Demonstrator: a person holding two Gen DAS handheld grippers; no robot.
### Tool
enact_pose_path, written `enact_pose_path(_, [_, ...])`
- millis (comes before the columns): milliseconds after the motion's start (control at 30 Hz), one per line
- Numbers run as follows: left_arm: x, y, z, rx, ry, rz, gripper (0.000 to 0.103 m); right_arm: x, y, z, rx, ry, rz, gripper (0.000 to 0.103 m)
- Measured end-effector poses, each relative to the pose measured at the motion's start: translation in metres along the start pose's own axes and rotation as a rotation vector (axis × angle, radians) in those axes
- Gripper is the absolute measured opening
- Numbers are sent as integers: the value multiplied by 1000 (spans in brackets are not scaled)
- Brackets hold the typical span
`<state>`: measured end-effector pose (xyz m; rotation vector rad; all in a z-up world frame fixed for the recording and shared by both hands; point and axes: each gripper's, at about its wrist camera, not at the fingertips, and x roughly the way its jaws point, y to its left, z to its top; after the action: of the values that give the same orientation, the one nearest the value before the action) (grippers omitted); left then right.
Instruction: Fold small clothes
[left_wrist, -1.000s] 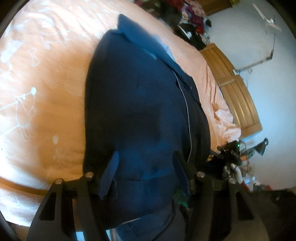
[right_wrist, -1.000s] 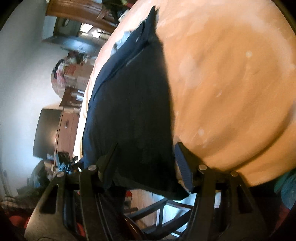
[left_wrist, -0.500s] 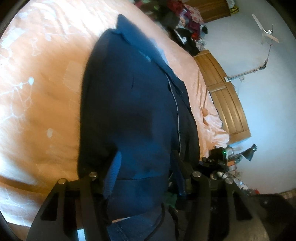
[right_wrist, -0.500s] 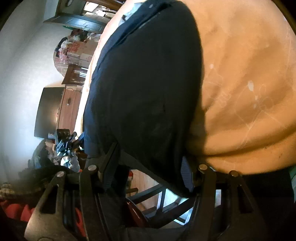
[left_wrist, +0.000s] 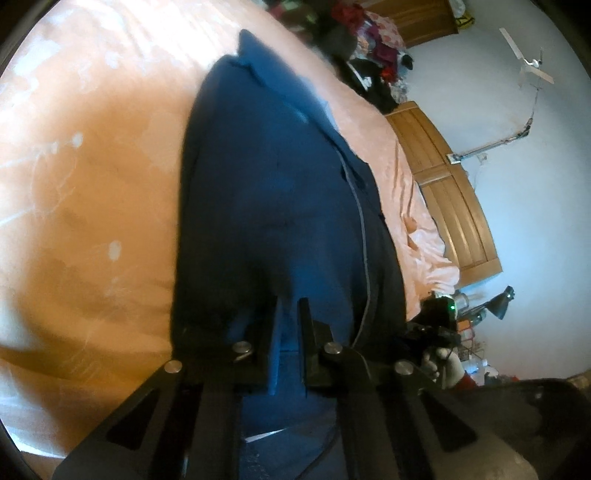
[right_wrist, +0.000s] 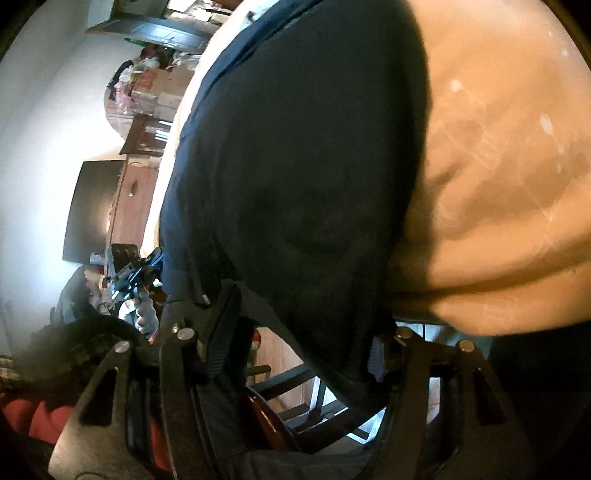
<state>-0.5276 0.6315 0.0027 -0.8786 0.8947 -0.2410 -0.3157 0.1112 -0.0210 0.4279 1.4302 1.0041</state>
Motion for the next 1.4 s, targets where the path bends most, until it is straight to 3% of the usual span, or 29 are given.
enact_pose_path(67, [5, 9, 1, -32, -9, 20, 2, 1, 0, 0, -2, 6, -13, 56])
enact_pose_path(100, [6, 12, 2, -48, -13, 11, 1, -2, 4, 0, -14, -2, -26, 35])
enact_pose_path(133, [6, 12, 3, -50, -19, 16, 0, -9, 10, 1, -17, -23, -13, 5])
enact_pose_path(300, [-23, -24, 9, -43, -121, -125, 0, -69, 48, 11, -37, -232, 198, 5])
enact_pose_path(433, [-44, -33, 30, -72, -218, -244, 0, -83, 67, 27, -61, -291, 243, 5])
enact_pose_path(533, [-33, -38, 37, -12, -125, -118, 0, -78, 76, 30, -98, -274, 217, 5])
enact_pose_path(567, [-27, -29, 34, -31, -84, -64, 0, -76, 75, 28, -101, -265, 209, 5])
enact_pose_path(667, [-23, 4, 18, -115, -32, 34, 17, -62, 69, 20, -73, -225, 186, 7])
enact_pose_path(700, [-25, 14, 11, -135, -38, 75, 16, -56, 64, 17, -57, -211, 181, 8])
enact_pose_path(867, [-31, 21, -6, -103, -73, 72, 17, -48, 55, 13, -22, -195, 186, 8])
enact_pose_path(1033, [-21, -7, 2, 75, -12, 237, 17, -49, 59, 16, -36, -194, 187, 11])
enact_pose_path(1167, [-23, -22, 0, 184, -23, 355, 19, -47, 55, 16, -20, -193, 196, 11])
enact_pose_path(1267, [-16, -24, -2, 236, -14, 403, 20, -46, 55, 17, -13, -194, 199, 12])
enact_pose_path(1400, [-20, -28, -2, 222, -32, 417, 24, -47, 58, 16, -21, -194, 202, 17])
